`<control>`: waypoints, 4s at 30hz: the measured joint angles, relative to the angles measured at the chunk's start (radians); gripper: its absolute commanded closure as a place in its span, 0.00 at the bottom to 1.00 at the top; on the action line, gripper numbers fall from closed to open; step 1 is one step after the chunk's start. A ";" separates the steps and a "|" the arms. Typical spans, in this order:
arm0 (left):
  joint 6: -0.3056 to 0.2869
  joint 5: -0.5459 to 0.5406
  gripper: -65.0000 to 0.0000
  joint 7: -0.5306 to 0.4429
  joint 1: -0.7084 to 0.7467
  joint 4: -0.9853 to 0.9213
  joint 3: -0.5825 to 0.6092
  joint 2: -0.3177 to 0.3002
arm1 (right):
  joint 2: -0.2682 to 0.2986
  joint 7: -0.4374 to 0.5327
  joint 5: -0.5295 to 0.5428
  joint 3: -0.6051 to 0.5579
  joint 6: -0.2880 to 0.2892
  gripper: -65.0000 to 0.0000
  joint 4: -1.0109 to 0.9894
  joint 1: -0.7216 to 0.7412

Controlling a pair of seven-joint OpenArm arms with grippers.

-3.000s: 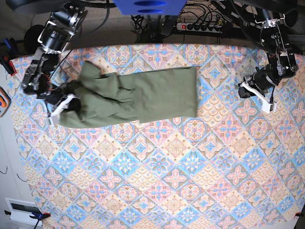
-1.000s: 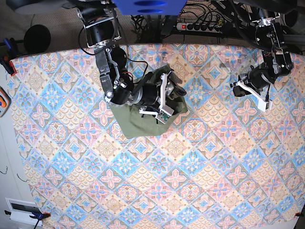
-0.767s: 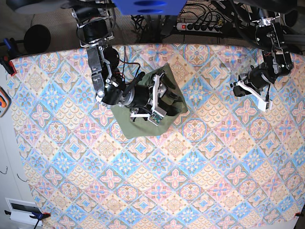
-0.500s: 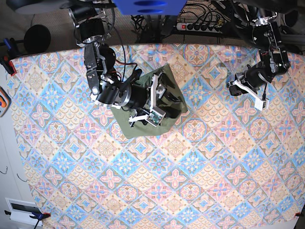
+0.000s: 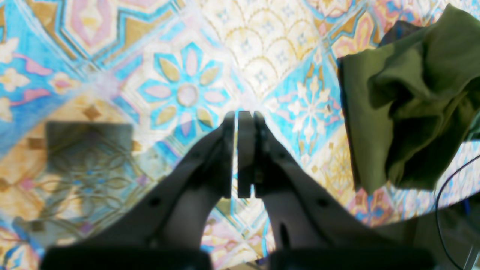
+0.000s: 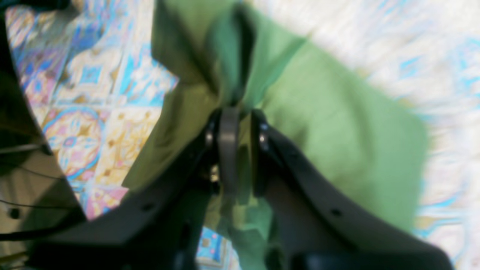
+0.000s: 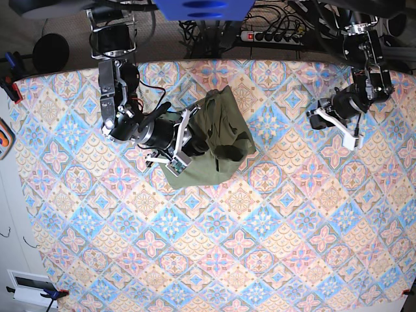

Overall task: Layout the t-shirt on the table in an organized manner, then fold the t-shirt properly
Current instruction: 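Press the folded bundle with the right gripper and bring the left gripper in, then grasp the bundle's edges with both grippers and tuck them inward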

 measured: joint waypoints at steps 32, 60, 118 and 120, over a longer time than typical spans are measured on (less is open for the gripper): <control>0.007 0.006 0.99 0.000 0.006 0.068 0.158 -0.003 | -0.034 0.001 -0.061 -0.169 -0.007 0.92 -0.150 0.195; 0.008 0.011 0.99 -0.041 -0.207 -0.096 0.374 0.331 | 0.050 -0.036 -0.281 0.127 -0.006 0.91 -0.262 0.148; -0.030 0.287 0.99 -0.158 -0.252 -0.212 0.715 0.064 | 0.130 0.090 -0.269 0.081 -0.002 0.92 -0.186 0.025; -0.030 0.287 0.99 -0.174 -0.256 -0.212 0.739 0.052 | 0.131 0.085 -0.274 0.100 0.000 0.92 -0.189 0.035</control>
